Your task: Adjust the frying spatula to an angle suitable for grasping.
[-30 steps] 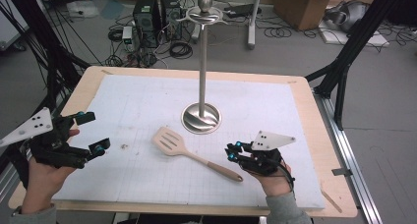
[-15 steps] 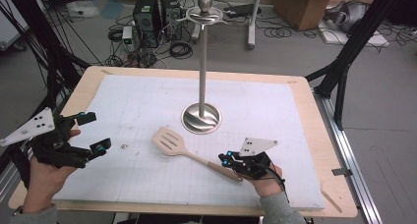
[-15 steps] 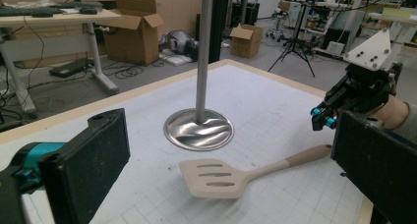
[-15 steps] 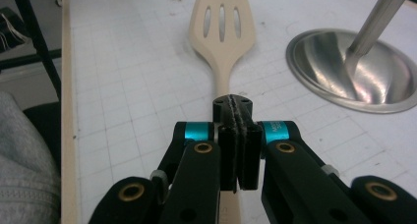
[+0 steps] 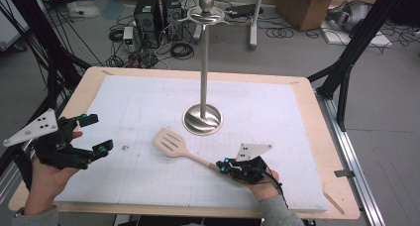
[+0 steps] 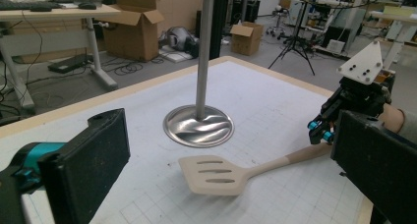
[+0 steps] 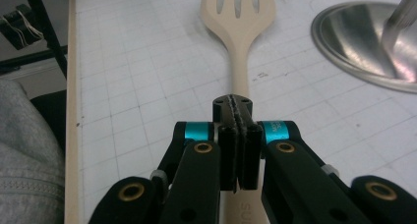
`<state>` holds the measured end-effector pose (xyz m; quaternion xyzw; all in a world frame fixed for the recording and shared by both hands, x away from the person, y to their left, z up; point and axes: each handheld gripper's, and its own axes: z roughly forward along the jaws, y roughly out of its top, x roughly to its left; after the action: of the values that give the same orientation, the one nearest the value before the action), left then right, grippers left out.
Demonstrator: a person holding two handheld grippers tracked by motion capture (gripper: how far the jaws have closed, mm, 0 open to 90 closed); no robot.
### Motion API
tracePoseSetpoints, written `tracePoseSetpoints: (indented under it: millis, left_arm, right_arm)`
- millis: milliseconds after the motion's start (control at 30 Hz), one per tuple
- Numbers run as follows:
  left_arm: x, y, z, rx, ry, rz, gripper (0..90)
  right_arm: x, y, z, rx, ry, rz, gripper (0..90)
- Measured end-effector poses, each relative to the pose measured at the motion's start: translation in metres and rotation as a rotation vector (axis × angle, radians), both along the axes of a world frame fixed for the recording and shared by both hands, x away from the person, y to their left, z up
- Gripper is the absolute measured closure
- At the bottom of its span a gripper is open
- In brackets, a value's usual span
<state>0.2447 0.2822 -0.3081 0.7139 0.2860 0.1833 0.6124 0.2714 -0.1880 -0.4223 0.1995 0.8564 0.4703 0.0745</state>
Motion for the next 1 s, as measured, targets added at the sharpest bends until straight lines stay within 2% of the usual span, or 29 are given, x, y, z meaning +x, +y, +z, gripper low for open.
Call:
tracePoseSetpoints:
  millis: [100,233,633,1000]
  left_arm:
    - [0.000,0.000,-0.001,0.000,0.001,0.001,1.7]
    - [0.001,0.000,-0.001,-0.002,0.004,0.001,1.7]
    - [0.002,0.003,-0.004,-0.006,0.013,0.008,1.7]
    - [0.003,0.004,-0.005,-0.001,0.018,0.011,1.7]
  right_arm:
    - [0.001,0.004,-0.004,-0.018,0.031,-0.019,89.7]
    - [0.001,0.008,-0.010,-0.040,0.046,-0.005,89.7]
    - [0.001,0.017,-0.019,-0.118,0.060,0.011,89.7]
    - [0.001,0.015,-0.019,-0.123,0.056,0.018,90.0]
